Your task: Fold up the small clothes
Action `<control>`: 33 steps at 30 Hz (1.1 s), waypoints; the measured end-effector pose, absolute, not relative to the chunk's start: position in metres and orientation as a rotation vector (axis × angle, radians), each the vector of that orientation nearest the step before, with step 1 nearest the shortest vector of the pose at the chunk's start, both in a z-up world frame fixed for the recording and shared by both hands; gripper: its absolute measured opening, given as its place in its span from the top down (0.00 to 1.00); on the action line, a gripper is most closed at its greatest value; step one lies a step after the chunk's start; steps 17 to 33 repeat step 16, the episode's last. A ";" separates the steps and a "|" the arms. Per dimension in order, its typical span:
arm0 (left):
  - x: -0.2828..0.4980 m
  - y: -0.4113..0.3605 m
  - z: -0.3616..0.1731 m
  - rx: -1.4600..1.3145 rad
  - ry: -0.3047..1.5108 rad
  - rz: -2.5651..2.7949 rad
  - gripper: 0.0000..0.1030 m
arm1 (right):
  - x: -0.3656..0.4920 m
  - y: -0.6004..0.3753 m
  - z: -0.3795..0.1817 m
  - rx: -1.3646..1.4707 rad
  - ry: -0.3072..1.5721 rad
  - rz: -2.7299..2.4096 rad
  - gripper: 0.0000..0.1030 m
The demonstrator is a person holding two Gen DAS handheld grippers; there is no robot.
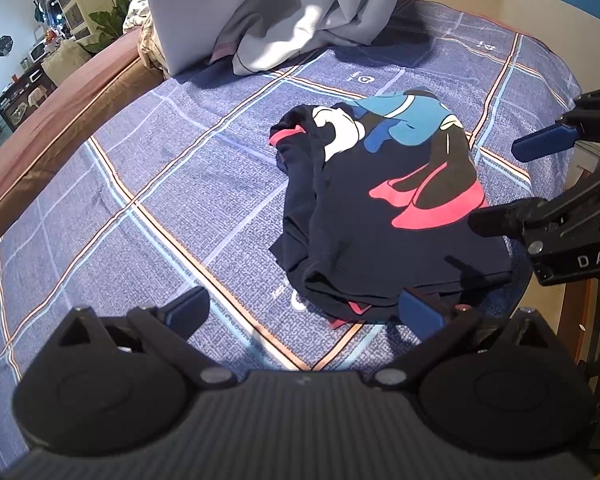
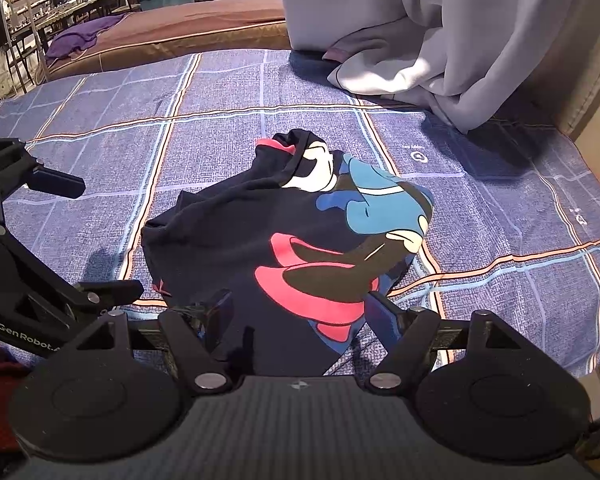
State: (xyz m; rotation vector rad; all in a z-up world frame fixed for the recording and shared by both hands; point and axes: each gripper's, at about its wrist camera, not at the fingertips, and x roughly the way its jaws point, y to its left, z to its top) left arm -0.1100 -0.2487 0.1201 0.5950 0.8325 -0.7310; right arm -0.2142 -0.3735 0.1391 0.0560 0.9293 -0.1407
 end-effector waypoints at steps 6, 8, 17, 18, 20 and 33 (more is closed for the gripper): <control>-0.108 -0.246 0.122 0.566 0.819 -0.740 0.00 | -0.212 -0.373 0.138 0.040 0.932 -0.150 0.00; -0.109 -0.246 0.123 0.570 0.806 -0.742 0.00 | -0.212 -0.373 0.137 0.042 0.934 -0.151 0.00; -0.111 -0.247 0.122 0.599 0.806 -0.716 0.00 | -0.210 -0.374 0.136 0.037 0.940 -0.156 0.00; -0.111 -0.247 0.122 0.599 0.806 -0.716 0.00 | -0.210 -0.374 0.136 0.037 0.940 -0.156 0.00; -0.111 -0.247 0.122 0.599 0.806 -0.716 0.00 | -0.210 -0.374 0.136 0.037 0.940 -0.156 0.00; -0.111 -0.247 0.122 0.599 0.806 -0.716 0.00 | -0.210 -0.374 0.136 0.037 0.940 -0.156 0.00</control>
